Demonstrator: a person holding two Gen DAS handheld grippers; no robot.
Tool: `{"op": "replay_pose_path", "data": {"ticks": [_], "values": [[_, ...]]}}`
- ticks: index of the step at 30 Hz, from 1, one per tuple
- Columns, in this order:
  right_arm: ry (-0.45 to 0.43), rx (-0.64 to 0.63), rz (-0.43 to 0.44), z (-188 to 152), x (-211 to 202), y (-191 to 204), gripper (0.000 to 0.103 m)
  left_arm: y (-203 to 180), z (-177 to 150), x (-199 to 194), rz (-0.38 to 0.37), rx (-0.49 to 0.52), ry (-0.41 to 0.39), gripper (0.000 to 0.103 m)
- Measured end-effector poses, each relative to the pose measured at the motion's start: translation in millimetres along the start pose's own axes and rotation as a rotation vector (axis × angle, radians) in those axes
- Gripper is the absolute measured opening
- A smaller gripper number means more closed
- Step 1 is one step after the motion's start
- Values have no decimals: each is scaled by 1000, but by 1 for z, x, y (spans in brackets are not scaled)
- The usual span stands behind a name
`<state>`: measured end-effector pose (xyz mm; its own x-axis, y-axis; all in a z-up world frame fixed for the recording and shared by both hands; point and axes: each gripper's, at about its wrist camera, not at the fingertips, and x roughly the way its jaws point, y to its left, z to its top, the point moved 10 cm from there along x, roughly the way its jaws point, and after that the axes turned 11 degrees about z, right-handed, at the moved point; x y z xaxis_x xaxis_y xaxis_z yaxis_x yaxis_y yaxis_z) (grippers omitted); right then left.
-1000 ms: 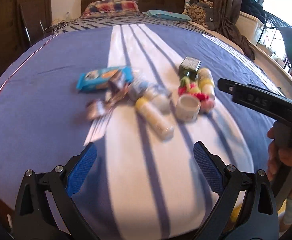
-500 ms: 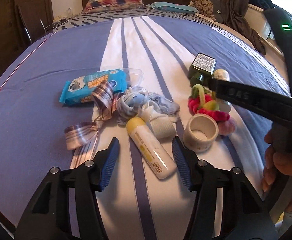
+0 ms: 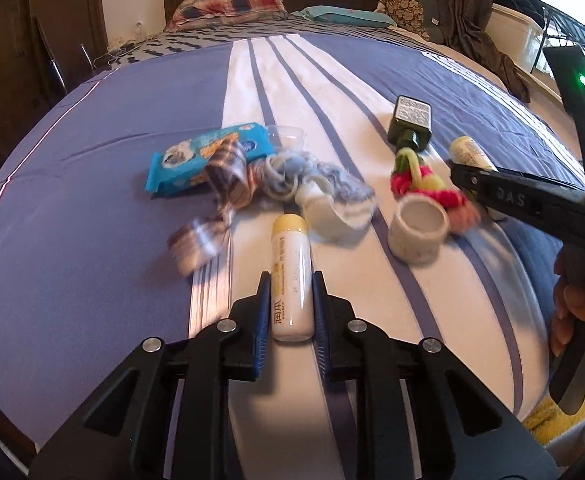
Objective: Collect trash
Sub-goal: 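Grasp the white lotion tube with the left tool while the right tool grasps the yellow bottle, then carry both bottles down to the floor bin and open both tools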
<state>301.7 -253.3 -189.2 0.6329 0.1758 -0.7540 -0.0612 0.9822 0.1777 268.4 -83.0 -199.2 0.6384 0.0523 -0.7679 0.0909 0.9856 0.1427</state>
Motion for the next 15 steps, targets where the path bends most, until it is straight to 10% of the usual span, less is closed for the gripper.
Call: {"op": "replay_pose_path", "data": {"ticks": [15], "values": [[-15,-46,62,-70,-68,25,33,0,-53,-51,-44,10,-27,18]]}}
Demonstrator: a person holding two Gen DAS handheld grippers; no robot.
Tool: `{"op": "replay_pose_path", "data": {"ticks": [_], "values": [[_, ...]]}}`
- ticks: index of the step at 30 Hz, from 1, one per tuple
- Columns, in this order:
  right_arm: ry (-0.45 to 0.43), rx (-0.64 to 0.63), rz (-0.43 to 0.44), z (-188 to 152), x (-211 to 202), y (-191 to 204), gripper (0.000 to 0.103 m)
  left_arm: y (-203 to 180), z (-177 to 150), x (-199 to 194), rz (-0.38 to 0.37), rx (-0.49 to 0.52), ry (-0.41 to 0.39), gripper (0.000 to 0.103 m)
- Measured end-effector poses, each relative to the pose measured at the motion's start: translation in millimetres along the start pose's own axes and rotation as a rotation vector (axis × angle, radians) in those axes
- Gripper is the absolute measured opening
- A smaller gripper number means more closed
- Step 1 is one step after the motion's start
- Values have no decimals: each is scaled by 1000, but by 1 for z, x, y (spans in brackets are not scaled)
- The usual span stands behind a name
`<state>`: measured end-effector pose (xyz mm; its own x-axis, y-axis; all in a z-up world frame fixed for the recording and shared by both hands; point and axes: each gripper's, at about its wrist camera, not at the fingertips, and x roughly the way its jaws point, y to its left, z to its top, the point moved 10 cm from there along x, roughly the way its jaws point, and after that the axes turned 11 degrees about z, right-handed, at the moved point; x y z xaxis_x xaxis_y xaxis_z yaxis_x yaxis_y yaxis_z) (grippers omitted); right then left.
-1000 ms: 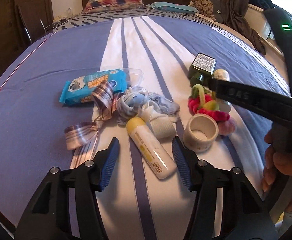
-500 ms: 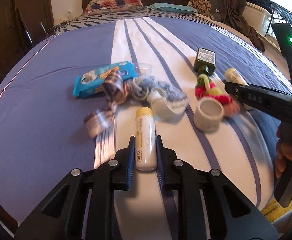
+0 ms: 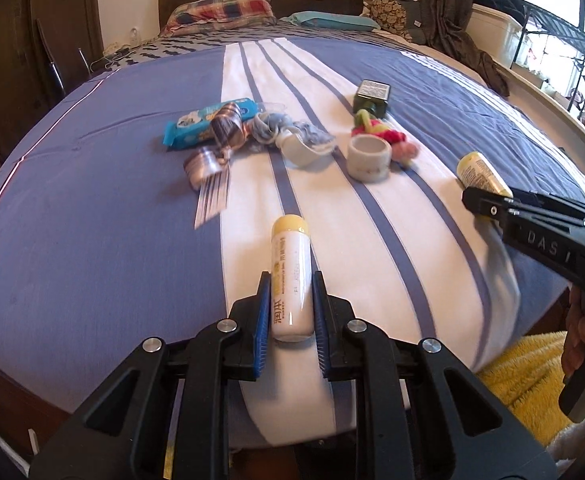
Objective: Collect trash
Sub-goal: 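Carry both bottles down to the floor bin and open both tools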
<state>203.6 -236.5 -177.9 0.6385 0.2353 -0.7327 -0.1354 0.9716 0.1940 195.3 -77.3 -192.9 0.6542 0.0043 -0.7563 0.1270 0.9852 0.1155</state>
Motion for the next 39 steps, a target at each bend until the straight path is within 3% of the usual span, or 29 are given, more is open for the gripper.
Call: {"op": "replay_pose_path", "data": {"ticks": [19,32,39], "values": [[-26,-69,81,-67,-72,49,33,-5,-56,-70,-61,-6,-43,18],[94,-51,110,-138,-57,52,33,-12,-107,-67,-77,-11,33,18],[169,-37,116,-170,-39,50,33,-22,-149,-44,-94,5,134,18]]}}
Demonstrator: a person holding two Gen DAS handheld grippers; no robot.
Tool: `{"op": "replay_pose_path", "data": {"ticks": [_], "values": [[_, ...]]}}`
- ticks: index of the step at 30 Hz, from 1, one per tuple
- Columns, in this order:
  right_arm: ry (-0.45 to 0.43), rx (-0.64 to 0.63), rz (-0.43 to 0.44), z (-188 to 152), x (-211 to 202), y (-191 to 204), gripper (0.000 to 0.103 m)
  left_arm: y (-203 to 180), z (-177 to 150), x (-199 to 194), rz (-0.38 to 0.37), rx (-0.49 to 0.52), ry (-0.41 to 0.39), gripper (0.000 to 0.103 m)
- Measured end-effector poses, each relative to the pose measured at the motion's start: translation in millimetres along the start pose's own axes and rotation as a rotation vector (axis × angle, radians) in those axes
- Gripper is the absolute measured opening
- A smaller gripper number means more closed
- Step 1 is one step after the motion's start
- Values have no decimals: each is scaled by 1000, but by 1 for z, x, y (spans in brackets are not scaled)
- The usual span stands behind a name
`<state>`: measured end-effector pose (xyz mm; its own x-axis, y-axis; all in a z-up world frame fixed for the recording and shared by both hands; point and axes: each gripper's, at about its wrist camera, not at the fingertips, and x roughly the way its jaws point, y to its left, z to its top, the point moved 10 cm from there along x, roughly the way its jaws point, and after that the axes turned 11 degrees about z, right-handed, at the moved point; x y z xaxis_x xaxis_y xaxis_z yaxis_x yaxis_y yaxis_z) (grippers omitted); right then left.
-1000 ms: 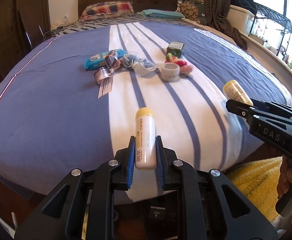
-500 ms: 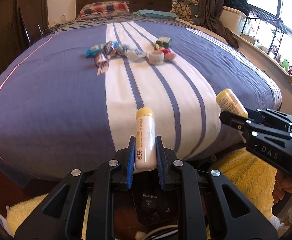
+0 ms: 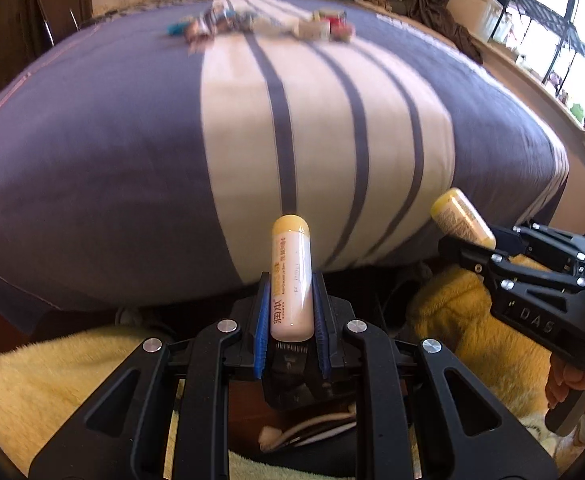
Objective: Collect trash
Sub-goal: 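Carry both bottles down to the floor bin and open both tools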
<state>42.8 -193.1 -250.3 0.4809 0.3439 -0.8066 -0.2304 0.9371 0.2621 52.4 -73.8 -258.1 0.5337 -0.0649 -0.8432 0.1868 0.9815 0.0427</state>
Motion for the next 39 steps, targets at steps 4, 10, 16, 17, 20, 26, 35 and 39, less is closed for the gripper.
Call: {"op": "replay_pose_path", "data": {"ticks": [4,10,16,17,20,26,35,39], "values": [[35,11,11,-11,12,-1,33,-5,-18,17,-8,13,50,18],[124,53,64,-33,41,-1,33,-14,-45,42,-38,21,134,18],[204,95,101,-53,68,-3,33,-21,-63,64,-74,22,215,18],[216,100,103,-55,72,-4,33,-20,-66,67,-76,19,228,18],[236,120,105,-59,80,-6,34,-19,-70,75,-81,11,258,18],[232,142,101,-47,84,-10,36,-20,-74,83,-83,5,289,25],[176,140,42,-33,67,-19,58,-10,-66,79,-53,1,265,45],[122,123,-25,-21,48,-27,81,-3,-53,64,-17,6,209,68]]}}
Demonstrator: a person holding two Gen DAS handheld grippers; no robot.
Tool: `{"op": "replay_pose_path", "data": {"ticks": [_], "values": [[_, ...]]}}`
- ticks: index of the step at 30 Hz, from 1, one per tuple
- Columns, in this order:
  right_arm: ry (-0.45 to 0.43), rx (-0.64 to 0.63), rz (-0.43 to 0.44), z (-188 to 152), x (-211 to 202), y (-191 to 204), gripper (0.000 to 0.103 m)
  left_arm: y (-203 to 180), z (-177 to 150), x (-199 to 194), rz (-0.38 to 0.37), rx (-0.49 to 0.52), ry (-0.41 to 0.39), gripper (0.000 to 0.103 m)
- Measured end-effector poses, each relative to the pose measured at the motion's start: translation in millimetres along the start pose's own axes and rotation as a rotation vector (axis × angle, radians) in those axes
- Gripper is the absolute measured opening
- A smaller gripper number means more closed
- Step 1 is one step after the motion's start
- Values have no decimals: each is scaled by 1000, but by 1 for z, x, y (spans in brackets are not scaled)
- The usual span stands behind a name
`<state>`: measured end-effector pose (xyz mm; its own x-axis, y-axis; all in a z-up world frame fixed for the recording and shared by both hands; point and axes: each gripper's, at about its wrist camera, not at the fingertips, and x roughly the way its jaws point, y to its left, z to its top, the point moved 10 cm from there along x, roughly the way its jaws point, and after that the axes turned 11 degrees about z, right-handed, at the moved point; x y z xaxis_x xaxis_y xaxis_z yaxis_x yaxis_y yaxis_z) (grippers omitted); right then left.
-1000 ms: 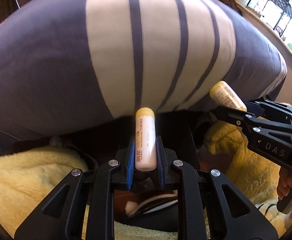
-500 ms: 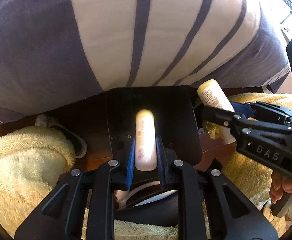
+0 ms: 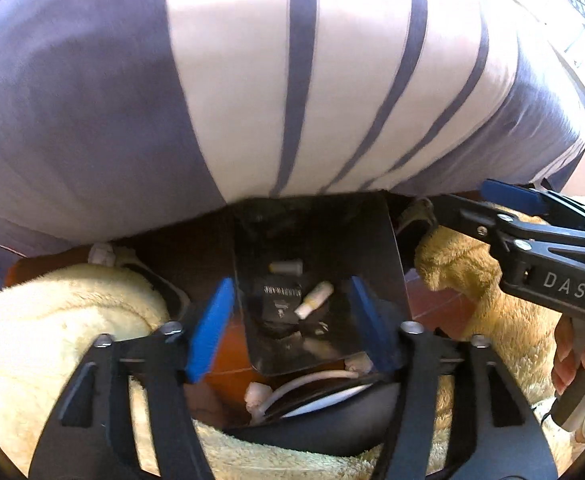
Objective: Collect trash
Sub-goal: 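Carry both bottles down to the floor bin and open both tools, then grasp the striped ribbon with the left tool while the right tool grasps the fuzzy toy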
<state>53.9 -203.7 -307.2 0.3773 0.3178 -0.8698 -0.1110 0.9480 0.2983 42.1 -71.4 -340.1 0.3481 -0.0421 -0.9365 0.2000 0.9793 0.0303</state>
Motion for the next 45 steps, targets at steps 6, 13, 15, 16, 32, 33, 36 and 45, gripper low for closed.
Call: {"op": "replay_pose_path", "data": {"ticks": [6,13,15,16,32,33,36,45], "values": [[-68,-3,-46,14,-30,-7,91,12,19,-32,27,-9,-92,91],[-186,-5,-63,45,-75,-10,97,26,45,-72,67,-27,-202,95],[-212,-11,-66,57,-86,-12,97,34,55,-79,77,-39,-225,95],[-223,-15,-67,62,-90,-11,97,38,58,-79,82,-42,-232,95],[-325,-74,-71,154,-97,6,97,91,146,-104,169,-80,-324,95],[-329,-78,-66,161,-95,7,97,93,153,-103,170,-84,-325,95],[-335,-84,-60,176,-91,10,97,96,174,-99,175,-84,-329,95],[-354,-98,-10,233,-73,16,83,94,230,-77,171,-79,-323,84]]}}
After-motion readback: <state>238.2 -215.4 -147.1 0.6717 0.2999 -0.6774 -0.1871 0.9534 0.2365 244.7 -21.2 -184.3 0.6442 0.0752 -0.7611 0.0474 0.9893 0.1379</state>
